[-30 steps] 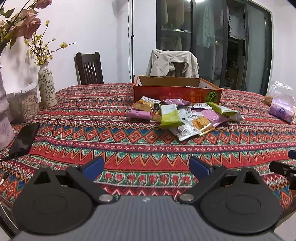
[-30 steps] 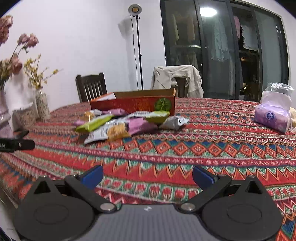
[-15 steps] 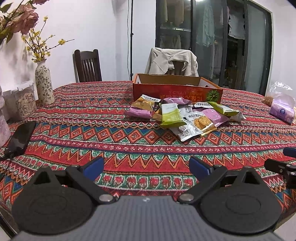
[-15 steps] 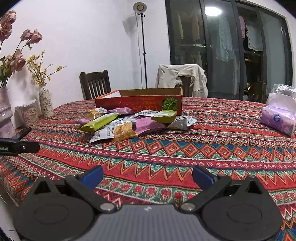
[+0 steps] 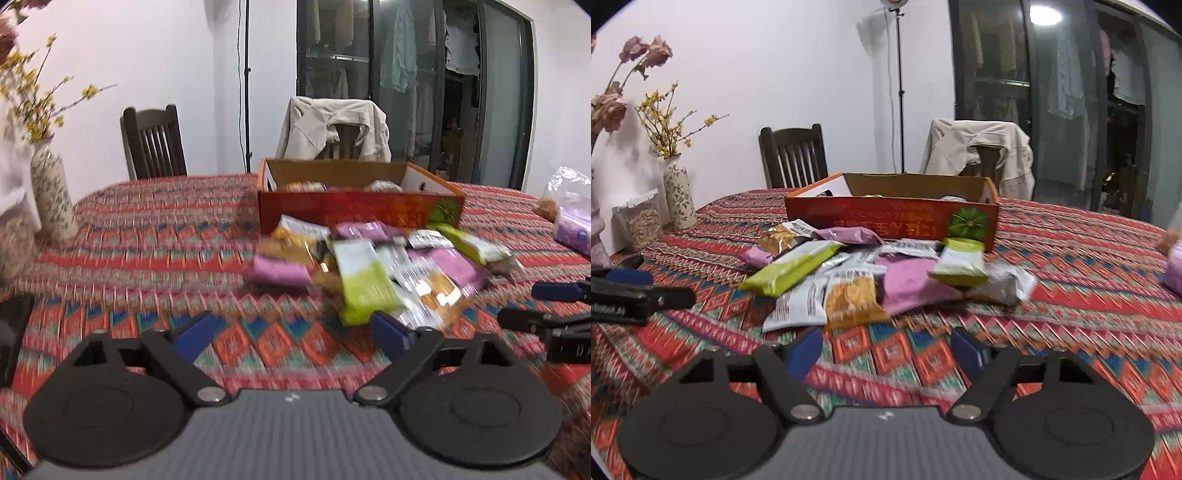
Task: Organize snacks
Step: 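Grasp a pumpkin-seed oat crisp packet with the left tool while the right tool grasps another, then carry both crisp packets into the box and open both tools, then withdraw both tools and grasp a pink packet with the left tool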
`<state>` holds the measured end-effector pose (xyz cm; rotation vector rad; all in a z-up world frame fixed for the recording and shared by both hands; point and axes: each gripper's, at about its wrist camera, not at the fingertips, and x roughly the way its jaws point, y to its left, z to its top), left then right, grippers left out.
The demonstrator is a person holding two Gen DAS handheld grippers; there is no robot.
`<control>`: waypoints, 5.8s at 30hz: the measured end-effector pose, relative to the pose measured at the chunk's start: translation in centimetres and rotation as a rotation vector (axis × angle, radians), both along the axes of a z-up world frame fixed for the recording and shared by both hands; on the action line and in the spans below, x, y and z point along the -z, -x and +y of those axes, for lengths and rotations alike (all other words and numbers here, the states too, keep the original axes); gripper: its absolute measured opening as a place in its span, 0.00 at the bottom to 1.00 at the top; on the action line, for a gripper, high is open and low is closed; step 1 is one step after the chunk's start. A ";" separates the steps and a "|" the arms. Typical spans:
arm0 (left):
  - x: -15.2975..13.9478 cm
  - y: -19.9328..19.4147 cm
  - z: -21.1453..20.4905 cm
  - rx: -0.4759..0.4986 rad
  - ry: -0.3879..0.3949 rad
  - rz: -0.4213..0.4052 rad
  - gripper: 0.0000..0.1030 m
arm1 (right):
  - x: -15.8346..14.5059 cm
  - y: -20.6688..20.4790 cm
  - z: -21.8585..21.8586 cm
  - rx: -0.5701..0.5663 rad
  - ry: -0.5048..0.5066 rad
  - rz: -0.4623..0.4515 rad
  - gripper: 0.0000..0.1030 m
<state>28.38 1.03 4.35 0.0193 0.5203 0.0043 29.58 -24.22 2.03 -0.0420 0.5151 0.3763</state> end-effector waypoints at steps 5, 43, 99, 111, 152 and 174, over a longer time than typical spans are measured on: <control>-0.3 -6.3 1.0 0.061 -0.025 0.004 0.77 | -0.2 -4.4 3.2 -0.055 0.065 0.001 0.62; -1.5 1.5 0.6 -0.005 0.239 0.050 0.60 | -2.7 -0.3 -1.1 -0.054 -0.002 -0.037 0.44; -10.8 -22.2 -1.6 0.163 0.107 -0.012 0.44 | -10.7 -18.7 -1.1 -0.169 -0.098 -0.040 0.45; -2.4 -44.3 -2.2 -0.005 0.203 0.293 0.51 | -4.1 -44.3 6.3 -0.041 -0.063 0.290 0.47; -12.6 8.1 -1.2 0.064 -0.001 -0.226 1.00 | -15.9 1.2 -11.3 -0.004 -0.058 -0.295 0.98; 1.3 10.7 -4.4 -0.032 -0.029 0.139 1.00 | 0.0 13.2 -11.5 0.158 -0.101 0.030 1.00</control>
